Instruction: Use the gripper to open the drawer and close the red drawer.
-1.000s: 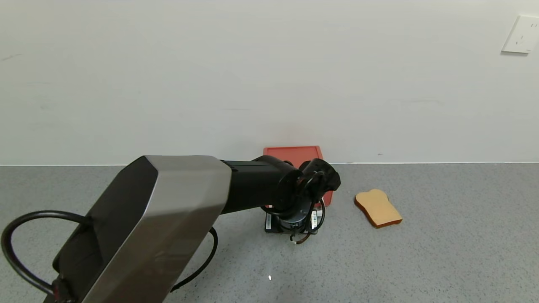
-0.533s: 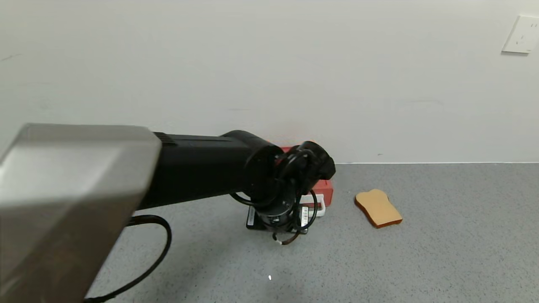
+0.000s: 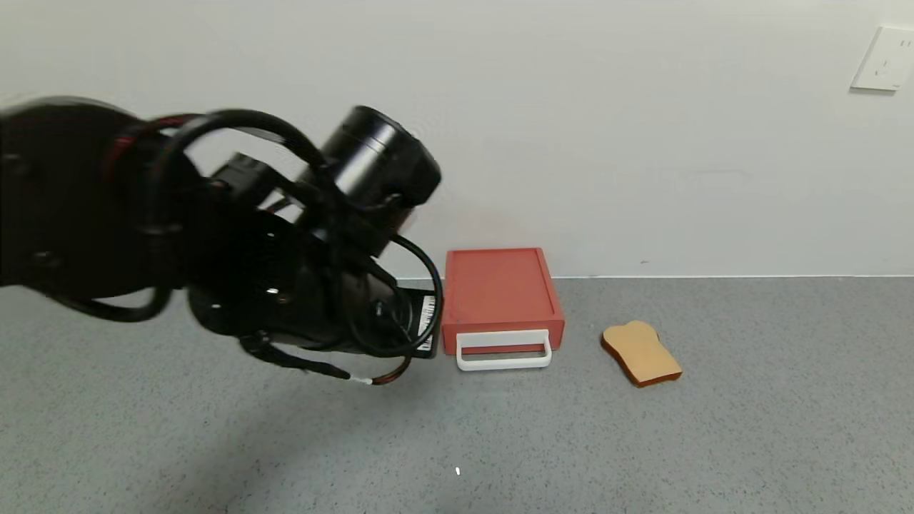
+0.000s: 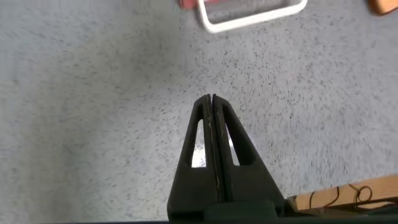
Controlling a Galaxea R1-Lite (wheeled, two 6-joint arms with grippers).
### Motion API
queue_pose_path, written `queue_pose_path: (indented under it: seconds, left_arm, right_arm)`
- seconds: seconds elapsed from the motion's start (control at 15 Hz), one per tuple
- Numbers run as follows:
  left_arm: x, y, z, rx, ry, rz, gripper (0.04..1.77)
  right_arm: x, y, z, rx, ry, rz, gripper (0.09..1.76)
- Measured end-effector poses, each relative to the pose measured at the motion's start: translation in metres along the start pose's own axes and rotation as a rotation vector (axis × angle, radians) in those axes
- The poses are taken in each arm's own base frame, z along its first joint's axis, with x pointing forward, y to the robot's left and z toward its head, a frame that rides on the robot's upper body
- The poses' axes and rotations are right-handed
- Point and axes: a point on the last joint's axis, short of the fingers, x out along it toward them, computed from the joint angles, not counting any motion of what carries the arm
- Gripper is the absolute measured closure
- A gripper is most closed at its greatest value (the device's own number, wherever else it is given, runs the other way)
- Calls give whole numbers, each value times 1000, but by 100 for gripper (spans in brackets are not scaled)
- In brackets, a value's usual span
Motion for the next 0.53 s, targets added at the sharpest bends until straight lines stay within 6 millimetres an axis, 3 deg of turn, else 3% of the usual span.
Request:
queue_pose_path:
  seconds: [0.2,0.53]
  left_arm:
    - [-45,26,-12,16,-98,-52,170]
    - [-103,71,-53,28,-259,-128,170]
  right_arm:
    - [0,0,0,0,0,0,14]
    - [0,0,0,0,0,0,14]
